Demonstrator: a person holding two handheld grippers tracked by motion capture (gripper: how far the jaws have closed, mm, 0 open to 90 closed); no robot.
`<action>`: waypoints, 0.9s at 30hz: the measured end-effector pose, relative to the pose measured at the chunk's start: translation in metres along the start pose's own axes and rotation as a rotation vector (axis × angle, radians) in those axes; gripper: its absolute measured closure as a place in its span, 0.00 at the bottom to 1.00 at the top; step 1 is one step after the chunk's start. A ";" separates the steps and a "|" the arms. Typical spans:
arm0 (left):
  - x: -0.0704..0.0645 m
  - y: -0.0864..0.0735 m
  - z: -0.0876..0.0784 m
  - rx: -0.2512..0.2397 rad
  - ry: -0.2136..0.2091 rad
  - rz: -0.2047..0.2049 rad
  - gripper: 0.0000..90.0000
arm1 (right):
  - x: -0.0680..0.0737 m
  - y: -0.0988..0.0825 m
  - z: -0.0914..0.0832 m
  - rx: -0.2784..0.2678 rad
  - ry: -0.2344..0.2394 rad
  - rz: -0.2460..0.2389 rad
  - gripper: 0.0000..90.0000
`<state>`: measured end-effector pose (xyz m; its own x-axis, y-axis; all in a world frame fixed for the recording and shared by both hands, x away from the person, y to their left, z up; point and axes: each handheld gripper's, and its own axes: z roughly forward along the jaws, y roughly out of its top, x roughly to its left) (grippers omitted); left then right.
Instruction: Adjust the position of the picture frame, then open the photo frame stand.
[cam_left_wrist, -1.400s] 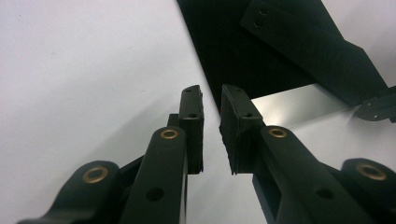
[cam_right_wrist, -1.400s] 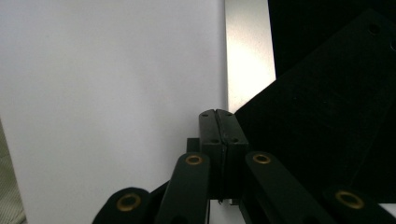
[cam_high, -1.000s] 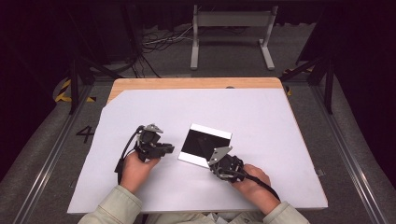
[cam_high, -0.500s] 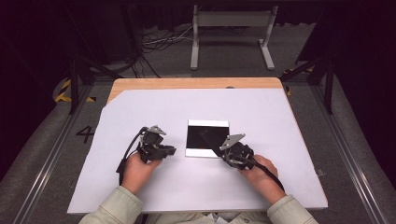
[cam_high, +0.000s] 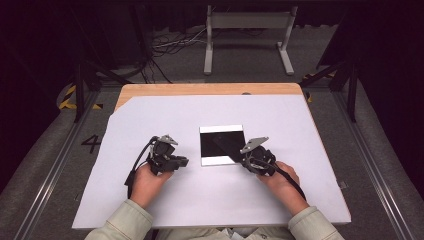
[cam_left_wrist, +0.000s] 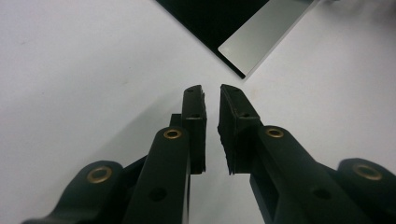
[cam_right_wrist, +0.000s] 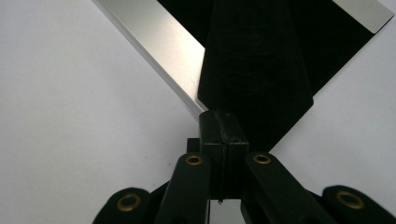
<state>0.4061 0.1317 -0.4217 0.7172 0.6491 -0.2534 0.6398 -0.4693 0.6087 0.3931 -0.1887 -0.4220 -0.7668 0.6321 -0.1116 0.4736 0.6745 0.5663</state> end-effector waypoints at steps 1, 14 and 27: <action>0.000 0.000 0.000 -0.001 -0.002 -0.002 0.89 | -0.001 0.000 -0.004 -0.013 0.006 0.007 1.00; -0.009 -0.003 -0.019 -0.041 0.026 0.114 0.80 | -0.023 -0.008 -0.052 -0.088 0.059 0.058 0.93; 0.001 -0.027 -0.052 -0.130 0.094 0.172 0.69 | -0.043 -0.018 -0.072 -0.169 0.078 0.093 0.76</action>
<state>0.3752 0.1762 -0.3987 0.7798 0.6221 -0.0698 0.4648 -0.5007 0.7302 0.3864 -0.2556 -0.3688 -0.7575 0.6528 0.0071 0.4695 0.5372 0.7007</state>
